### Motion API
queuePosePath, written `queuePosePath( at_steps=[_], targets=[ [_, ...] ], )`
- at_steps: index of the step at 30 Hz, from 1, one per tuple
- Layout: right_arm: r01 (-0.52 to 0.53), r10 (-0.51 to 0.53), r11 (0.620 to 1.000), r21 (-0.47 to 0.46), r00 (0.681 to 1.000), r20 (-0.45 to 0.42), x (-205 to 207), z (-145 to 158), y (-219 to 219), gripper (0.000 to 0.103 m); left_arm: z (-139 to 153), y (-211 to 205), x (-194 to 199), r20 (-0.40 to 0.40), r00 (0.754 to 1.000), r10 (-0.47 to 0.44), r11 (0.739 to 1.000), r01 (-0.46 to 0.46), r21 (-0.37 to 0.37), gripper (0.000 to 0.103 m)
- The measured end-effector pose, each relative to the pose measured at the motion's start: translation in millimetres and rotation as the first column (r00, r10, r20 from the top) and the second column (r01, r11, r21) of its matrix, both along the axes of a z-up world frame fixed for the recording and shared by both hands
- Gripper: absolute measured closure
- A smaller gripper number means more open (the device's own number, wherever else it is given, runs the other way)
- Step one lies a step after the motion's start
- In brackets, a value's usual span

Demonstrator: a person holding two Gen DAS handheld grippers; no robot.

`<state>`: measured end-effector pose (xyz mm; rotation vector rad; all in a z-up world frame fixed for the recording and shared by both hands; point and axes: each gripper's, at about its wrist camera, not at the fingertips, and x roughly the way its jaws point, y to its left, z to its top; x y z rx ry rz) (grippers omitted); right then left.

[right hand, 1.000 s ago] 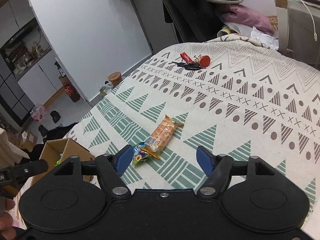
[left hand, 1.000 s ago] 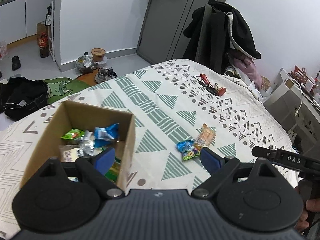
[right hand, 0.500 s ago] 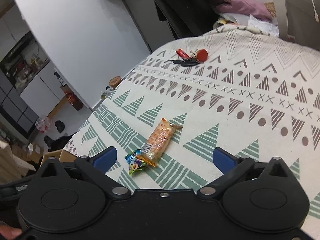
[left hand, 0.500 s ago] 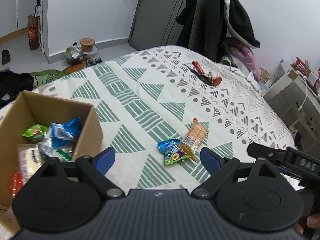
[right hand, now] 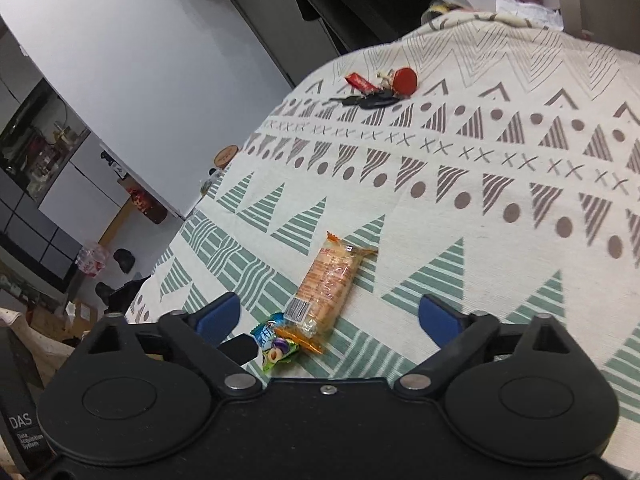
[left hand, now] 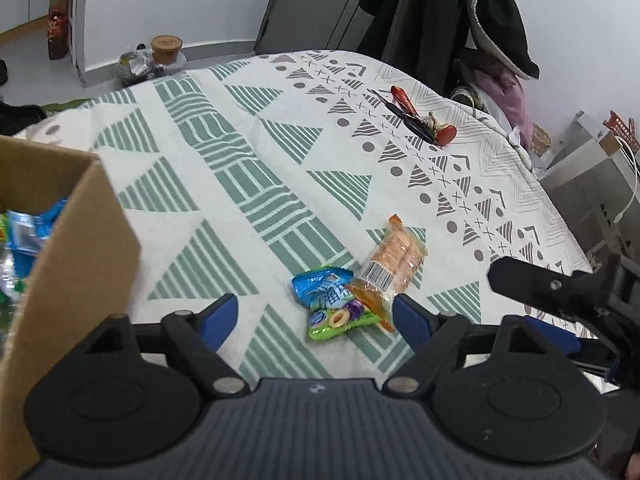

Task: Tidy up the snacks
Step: 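Grasp green-blue candy with left gripper while right gripper grasps orange biscuit bar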

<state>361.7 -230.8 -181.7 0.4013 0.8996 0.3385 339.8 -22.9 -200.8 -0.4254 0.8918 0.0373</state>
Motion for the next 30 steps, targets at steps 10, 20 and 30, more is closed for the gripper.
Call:
queuePosePath(
  at_steps=[10, 20, 30],
  targets=[
    [-0.004, 0.004, 1.000, -0.002, 0.998, -0.064, 31, -26, 27, 0.022, -34, 4, 26, -0.059, 0.998, 0.009, 0.998, -0.013, -0.069, 0.044],
    [-0.038, 0.025, 0.994, -0.099, 0.992, -0.123, 51, -48, 62, 0.036, -38, 16, 27, -0.063, 0.998, 0.002, 0.998, -0.007, -0.065, 0.062],
    [-0.012, -0.006, 0.992, -0.129, 0.990, -0.138, 49, -49, 50, 0.067, -29, 17, 41, -0.064, 0.998, 0.010, 1.000, -0.009, 0.007, 0.053]
  ],
)
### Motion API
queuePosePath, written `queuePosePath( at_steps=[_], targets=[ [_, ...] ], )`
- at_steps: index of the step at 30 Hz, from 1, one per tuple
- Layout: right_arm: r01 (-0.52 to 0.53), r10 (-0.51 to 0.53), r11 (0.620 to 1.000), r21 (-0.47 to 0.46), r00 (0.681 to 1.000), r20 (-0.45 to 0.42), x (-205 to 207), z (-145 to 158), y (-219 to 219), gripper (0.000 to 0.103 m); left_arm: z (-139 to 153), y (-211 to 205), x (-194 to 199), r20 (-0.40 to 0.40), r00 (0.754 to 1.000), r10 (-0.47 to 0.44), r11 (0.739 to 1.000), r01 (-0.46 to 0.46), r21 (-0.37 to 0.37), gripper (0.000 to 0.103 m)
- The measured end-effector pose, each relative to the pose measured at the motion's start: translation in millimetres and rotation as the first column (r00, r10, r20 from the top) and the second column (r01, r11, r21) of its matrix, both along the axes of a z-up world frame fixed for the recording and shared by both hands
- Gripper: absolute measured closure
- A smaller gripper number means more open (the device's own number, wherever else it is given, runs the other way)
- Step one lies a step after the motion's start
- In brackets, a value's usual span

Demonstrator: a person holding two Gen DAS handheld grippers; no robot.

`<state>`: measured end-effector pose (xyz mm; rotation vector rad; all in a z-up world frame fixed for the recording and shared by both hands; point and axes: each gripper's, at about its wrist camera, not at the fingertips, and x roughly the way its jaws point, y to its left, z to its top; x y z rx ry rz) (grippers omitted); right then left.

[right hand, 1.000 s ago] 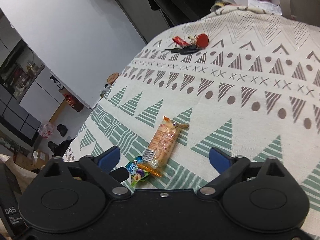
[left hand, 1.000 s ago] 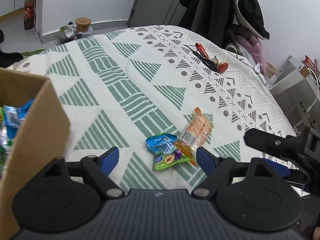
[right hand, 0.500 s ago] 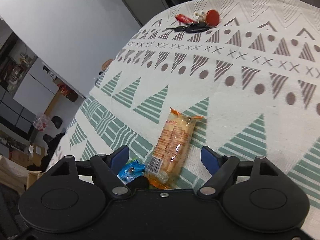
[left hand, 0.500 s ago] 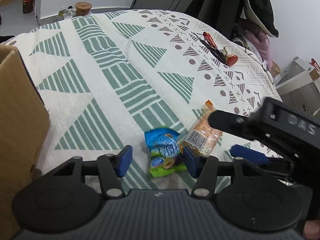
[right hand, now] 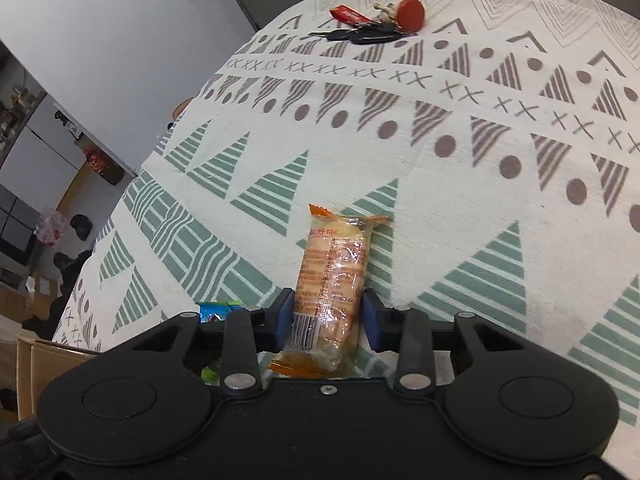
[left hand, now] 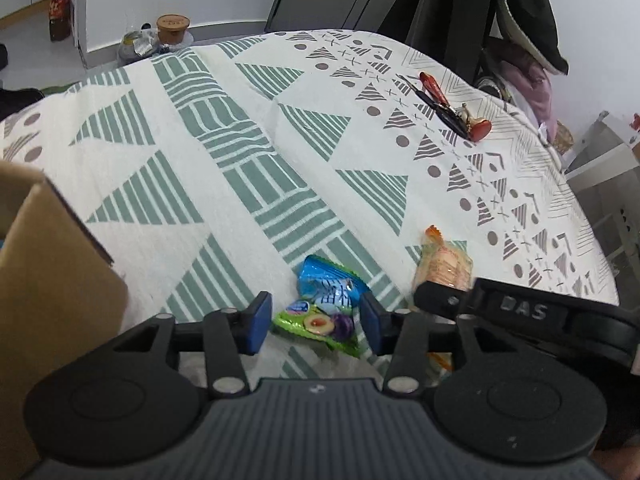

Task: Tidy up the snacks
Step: 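Grasp green-blue candy with left gripper while right gripper grasps orange biscuit bar, then carry candy in left gripper while right gripper carries biscuit bar to box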

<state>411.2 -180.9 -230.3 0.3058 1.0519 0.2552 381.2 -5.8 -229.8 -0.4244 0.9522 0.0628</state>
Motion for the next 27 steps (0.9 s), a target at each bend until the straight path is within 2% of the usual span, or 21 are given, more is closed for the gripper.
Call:
queuePosePath(
  at_steps=[6, 7, 9, 13, 27],
  targets=[
    [-0.007, 0.007, 1.000, -0.010, 1.000, -0.009, -6, 1, -5, 0.069, -7, -8, 9, 0.003, 1.000, -0.024, 1.000, 0.024, 0.021, 0.052],
    [-0.007, 0.007, 1.000, -0.009, 1.000, -0.011, -6, 1, -7, 0.069, -7, -8, 9, 0.003, 1.000, -0.023, 1.000, 0.023, 0.013, 0.059],
    [-0.003, 0.002, 1.000, -0.005, 1.000, -0.014, -7, 2, -9, 0.069, -8, -10, 10, -0.005, 1.000, -0.019, 1.000, 0.019, 0.000, 0.064],
    [-0.007, 0.007, 1.000, 0.007, 1.000, -0.005, -12, 4, -11, 0.070, -4, -13, 4, -0.015, 1.000, -0.008, 1.000, 0.009, 0.008, 0.068],
    [-0.095, 0.089, 0.994, 0.063, 0.992, 0.087, -45, 37, 14, 0.071, 63, 9, -50, 0.077, 0.996, 0.043, 0.999, -0.045, 0.025, 0.068]
  ],
)
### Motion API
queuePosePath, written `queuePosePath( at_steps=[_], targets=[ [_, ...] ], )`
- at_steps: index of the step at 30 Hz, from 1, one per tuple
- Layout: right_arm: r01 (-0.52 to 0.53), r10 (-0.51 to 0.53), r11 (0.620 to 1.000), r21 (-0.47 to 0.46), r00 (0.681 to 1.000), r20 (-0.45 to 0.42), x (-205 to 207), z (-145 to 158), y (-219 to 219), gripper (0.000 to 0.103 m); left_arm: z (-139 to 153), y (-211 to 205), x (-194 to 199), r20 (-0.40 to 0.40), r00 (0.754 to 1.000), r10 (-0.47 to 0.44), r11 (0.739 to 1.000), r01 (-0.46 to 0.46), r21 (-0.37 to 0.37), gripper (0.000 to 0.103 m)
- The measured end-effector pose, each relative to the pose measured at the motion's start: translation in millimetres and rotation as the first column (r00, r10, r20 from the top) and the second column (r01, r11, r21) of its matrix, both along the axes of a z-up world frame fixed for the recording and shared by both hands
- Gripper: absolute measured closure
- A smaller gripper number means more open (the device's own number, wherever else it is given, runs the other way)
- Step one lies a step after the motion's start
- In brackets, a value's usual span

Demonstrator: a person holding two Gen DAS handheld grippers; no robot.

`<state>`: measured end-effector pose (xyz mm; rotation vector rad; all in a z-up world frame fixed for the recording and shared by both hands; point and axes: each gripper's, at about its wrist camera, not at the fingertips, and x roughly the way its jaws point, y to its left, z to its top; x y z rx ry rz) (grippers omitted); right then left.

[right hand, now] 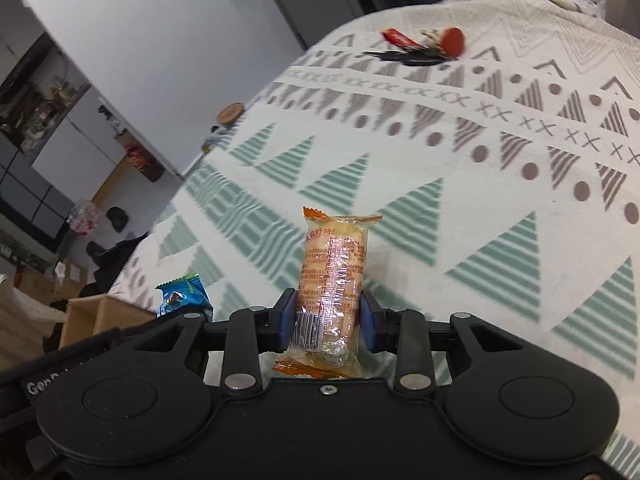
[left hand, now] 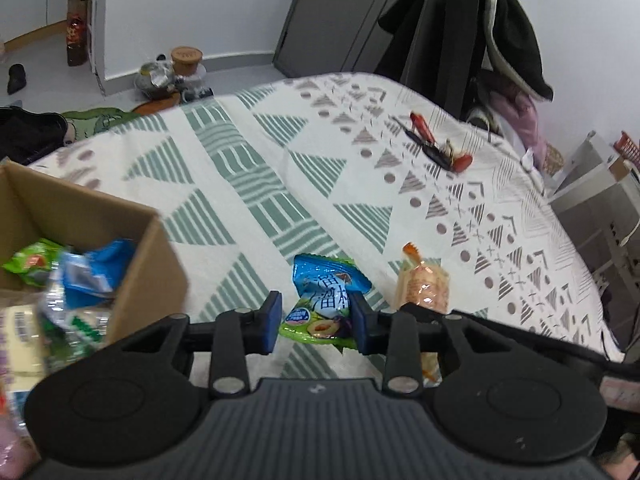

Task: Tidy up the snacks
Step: 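Carry candy in left gripper while right gripper carries biscuit bar to box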

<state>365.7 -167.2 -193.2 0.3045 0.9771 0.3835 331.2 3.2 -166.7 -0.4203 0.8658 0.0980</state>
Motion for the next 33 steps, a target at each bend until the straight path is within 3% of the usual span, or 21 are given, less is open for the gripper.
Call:
queuePosePath(
  at_steps=[16, 33],
  targets=[
    [-0.048, 0.043, 0.998, 0.032, 0.990, 0.136, -59, 70, 48, 0.071, 56, 67, -75, 0.083, 0.993, 0.082, 0.996, -0.080, -0.026, 0.068],
    [-0.125, 0.112, 0.989, 0.078, 0.982, 0.155, -98, 75, 112, 0.071, 66, 152, -124, 0.077, 0.979, 0.191, 0.981, -0.189, -0.033, 0.068]
  ],
)
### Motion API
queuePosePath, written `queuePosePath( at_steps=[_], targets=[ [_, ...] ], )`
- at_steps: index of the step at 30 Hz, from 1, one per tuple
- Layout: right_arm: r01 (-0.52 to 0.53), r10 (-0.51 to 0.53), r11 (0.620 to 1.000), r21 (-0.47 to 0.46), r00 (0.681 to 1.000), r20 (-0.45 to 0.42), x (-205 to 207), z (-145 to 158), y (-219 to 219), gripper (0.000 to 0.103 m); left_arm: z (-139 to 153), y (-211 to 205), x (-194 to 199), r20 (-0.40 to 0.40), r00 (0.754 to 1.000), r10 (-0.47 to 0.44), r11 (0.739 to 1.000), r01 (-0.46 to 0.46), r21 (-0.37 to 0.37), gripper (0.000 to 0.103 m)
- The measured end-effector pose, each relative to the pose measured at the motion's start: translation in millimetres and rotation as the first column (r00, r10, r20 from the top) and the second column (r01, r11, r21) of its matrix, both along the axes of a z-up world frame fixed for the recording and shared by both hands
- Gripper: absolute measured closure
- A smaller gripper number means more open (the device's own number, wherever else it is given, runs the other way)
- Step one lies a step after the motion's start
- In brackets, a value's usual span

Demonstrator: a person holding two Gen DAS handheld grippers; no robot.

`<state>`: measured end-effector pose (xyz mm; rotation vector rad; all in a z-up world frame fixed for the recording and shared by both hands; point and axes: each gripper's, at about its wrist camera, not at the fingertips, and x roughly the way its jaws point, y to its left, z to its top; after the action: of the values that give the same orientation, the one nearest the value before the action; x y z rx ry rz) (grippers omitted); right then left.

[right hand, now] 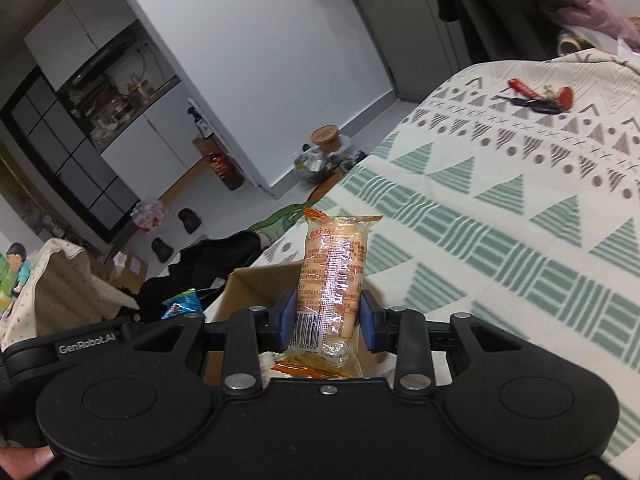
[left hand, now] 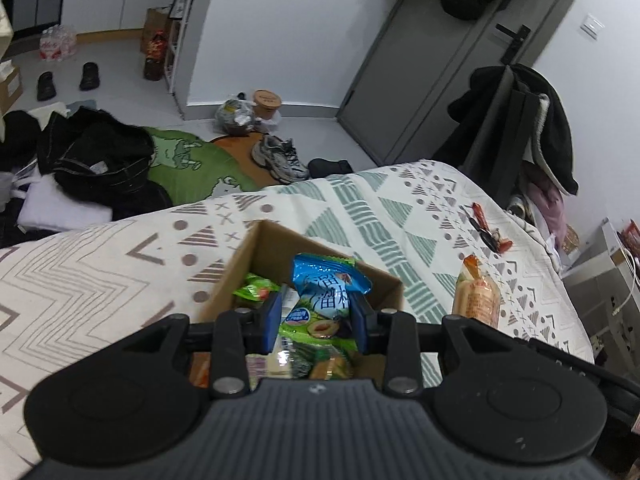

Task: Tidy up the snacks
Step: 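Carry candy in left gripper while right gripper carries biscuit bar to box, then open left gripper over box while right gripper releases biscuit bar into box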

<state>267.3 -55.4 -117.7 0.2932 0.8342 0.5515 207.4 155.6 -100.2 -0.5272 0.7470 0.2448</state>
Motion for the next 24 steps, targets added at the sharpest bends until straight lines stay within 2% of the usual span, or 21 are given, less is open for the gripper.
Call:
queuePosePath(
  at_steps=[10, 15, 21, 24],
  targets=[
    [-0.056, 0.056, 0.998, -0.004, 0.998, -0.011, -6, -9, 41, 0.069, -18, 28, -12, -0.037, 0.999, 0.016, 0.999, -0.017, -0.034, 0.068],
    [-0.031, 0.031, 0.999, -0.037, 1.000, 0.000, -5, -11, 41, 0.050, -30, 34, -11, -0.063, 0.998, 0.010, 0.998, -0.013, -0.053, 0.068],
    [-0.015, 0.015, 0.999, -0.048, 1.000, -0.012, -5, -15, 39, 0.045, -40, 35, -6, -0.098, 0.995, -0.017, 0.998, 0.011, -0.062, 0.067],
    [-0.011, 0.010, 0.998, -0.060, 1.000, -0.016, -5, -16, 38, 0.044, -41, 36, -4, -0.111, 0.994, -0.011, 0.999, 0.005, -0.052, 0.060]
  ],
)
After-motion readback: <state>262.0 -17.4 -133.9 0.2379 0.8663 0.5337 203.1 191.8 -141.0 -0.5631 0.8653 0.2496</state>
